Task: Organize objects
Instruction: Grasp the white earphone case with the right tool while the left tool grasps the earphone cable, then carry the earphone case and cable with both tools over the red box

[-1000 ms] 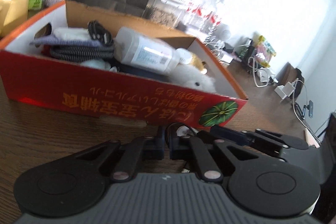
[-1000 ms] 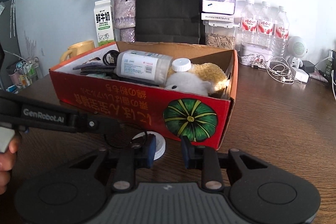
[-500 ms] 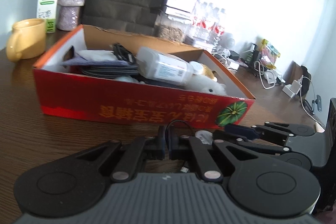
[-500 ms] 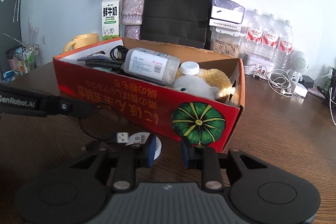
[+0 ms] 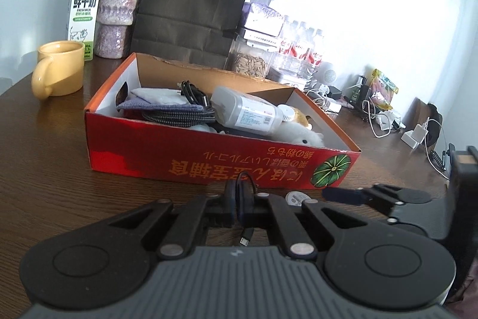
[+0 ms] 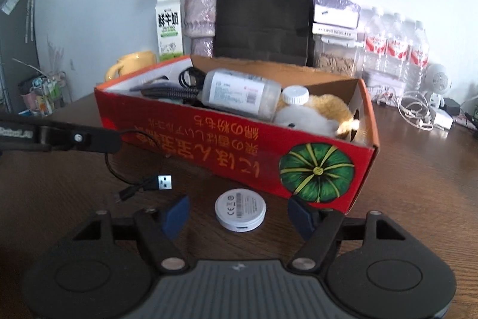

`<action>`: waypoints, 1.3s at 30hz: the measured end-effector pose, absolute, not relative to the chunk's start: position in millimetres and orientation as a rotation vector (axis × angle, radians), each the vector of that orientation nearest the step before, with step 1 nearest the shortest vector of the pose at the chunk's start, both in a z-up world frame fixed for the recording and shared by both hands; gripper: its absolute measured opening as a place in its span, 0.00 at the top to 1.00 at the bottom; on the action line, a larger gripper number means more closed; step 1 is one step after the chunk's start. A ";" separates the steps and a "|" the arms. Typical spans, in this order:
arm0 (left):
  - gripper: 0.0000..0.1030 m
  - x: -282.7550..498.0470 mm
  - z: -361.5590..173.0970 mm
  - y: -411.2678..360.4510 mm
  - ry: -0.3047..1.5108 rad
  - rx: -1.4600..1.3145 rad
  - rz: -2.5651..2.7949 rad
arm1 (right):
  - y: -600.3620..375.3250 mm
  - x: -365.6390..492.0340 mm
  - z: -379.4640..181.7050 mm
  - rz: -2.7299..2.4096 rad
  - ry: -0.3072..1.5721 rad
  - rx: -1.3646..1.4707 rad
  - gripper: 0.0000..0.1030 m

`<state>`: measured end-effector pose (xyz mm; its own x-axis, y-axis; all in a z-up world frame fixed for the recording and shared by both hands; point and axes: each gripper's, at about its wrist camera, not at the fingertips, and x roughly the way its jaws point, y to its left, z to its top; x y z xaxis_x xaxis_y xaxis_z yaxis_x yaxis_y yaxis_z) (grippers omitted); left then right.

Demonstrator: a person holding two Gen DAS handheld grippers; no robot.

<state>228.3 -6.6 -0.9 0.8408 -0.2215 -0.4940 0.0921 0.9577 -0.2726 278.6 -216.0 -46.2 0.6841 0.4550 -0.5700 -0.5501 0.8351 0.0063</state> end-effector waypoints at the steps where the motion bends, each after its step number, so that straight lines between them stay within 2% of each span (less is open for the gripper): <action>1: 0.97 227.1 0.3 -6.8 0.545 -0.241 -0.170 | -213.7 280.9 -47.7 0.563 0.608 -0.161 0.35; 3: 0.97 224.6 2.3 -6.5 0.537 -0.236 -0.171 | -210.7 284.8 -50.7 0.556 0.639 -0.152 0.49; 4: 0.97 223.5 3.5 -6.1 0.534 -0.234 -0.170 | -210.5 283.6 -50.9 0.552 0.632 -0.150 0.63; 21: 0.97 212.4 46.7 1.7 0.402 -0.207 -0.182 | -203.3 252.7 -4.4 0.564 0.417 -0.087 0.63; 29: 0.97 238.0 73.3 2.5 0.326 -0.189 -0.170 | -194.2 272.4 24.1 0.548 0.345 -0.085 0.63; 39: 0.97 292.2 74.5 4.3 0.297 -0.196 -0.170 | -180.6 323.2 42.4 0.520 0.299 -0.095 0.63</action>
<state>292.2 4.3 74.5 0.9421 -0.1942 -0.2733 0.1367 0.9669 -0.2156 323.2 -180.6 42.4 0.8255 0.4750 -0.3050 -0.5025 0.8644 -0.0139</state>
